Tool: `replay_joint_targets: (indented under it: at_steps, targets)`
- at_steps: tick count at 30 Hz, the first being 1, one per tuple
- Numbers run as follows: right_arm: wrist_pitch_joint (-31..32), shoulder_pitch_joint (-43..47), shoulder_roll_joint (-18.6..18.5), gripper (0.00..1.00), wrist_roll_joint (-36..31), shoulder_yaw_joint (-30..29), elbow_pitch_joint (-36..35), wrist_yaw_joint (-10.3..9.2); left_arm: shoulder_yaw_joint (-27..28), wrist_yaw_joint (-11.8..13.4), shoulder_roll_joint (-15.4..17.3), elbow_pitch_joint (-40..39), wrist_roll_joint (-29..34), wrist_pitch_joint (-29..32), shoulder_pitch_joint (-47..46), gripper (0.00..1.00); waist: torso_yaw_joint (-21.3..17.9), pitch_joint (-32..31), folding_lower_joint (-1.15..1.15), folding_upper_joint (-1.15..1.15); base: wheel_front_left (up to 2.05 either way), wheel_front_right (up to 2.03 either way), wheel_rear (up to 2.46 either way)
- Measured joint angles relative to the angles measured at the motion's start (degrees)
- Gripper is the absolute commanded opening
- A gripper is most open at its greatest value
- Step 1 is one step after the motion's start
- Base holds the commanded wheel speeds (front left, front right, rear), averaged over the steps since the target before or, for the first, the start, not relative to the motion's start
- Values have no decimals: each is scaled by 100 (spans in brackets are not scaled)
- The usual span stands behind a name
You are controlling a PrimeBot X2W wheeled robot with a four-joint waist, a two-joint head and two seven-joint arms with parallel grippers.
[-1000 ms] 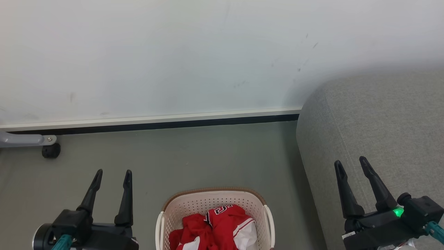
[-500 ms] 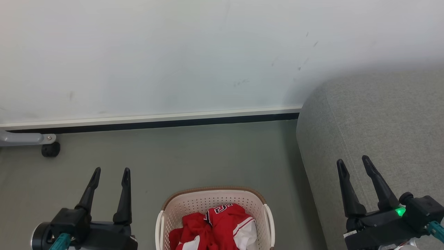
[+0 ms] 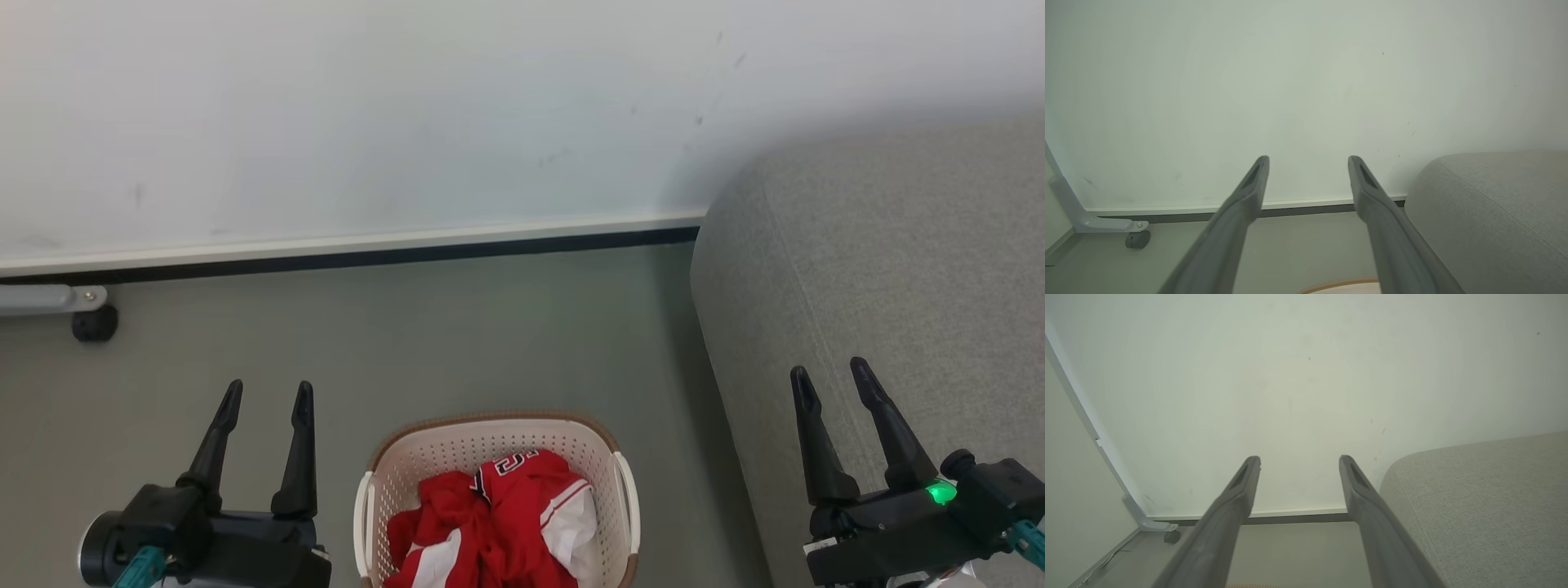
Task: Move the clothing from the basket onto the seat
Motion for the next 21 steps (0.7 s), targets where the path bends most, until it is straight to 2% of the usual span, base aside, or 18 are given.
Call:
replay_joint_targets:
  at_steps: [7, 21]
  targets:
    - [-13, -43, 59, 100, -2, -55, -97, 15, -13, -10, -41, -26, 0, 0, -121, 100, -94, 393, 0, 0, 0, 0, 0]
    - [-29, -555, 159, 100, -71, -91, -211, 66, -166, -249, -54, 487, 0, -13, -935, 100, -400, 1340, 1, 0, 0, 0, 0]
